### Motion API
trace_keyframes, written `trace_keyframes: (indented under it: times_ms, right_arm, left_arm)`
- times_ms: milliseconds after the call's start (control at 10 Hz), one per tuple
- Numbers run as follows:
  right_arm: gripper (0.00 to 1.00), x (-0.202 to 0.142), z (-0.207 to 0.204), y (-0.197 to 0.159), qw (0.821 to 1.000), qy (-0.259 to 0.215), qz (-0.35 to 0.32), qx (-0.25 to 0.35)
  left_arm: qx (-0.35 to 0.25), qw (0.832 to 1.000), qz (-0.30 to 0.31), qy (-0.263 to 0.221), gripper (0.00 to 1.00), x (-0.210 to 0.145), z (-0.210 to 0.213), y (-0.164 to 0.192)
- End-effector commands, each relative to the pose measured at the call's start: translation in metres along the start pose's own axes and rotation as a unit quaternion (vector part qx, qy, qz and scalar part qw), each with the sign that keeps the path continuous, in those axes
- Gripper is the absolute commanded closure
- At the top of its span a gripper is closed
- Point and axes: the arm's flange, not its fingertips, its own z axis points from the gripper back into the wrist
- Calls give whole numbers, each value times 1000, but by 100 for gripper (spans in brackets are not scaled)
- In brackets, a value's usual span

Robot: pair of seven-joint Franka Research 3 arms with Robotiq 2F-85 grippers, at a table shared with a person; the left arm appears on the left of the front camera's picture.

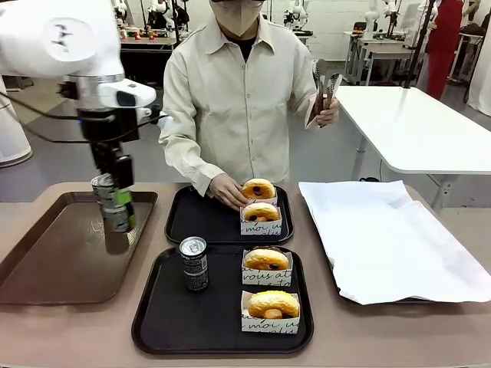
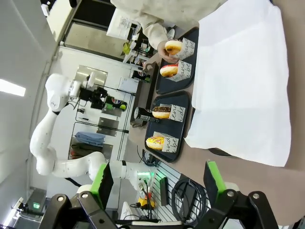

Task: Set up donuts and drinks on trays.
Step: Pick up one Pepsi coke from the Handle tray and place it on the Flat Tray without a Pepsi coke.

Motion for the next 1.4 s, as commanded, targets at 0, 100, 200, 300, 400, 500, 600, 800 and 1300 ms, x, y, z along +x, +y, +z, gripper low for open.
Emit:
trace_keyframes:
  times_ms: [0, 100, 200, 300, 400, 500, 600, 800, 1300]
  right_arm:
    - [0, 3, -1, 1, 1000, -11, 11, 12]
    - [0, 3, -1, 1, 1000, -11, 11, 12]
    - [0, 3, -1, 1, 1000, -11, 11, 12]
    - [0, 3, -1, 1, 1000, -11, 11, 12]
    - [0, 3, -1, 1, 1000, -11, 11, 12]
    - [0, 3, -1, 1, 1000, -11, 11, 12]
    - [0, 3, -1, 1, 1000, -11, 11, 12]
    - [0, 3, -1, 1, 1000, -11, 11, 12]
    - [0, 3, -1, 1, 1000, -11, 11, 12]
  left_arm:
    - [21, 1000, -20, -10, 41, 3, -1, 1]
    - [24, 999, -10, -18, 41, 8, -3, 2]
    - [26, 999, 6, -34, 41, 21, -6, 8]
    - [26, 998, 20, -46, 41, 50, 0, 28]
    - [26, 997, 56, -49, 41, 88, -5, 48]
    - [24, 996, 73, -47, 41, 114, -15, 61]
    - [32, 995, 76, -48, 41, 140, -21, 78]
    - [6, 995, 94, -40, 41, 167, -41, 98]
    - [14, 995, 88, -36, 41, 186, -90, 97]
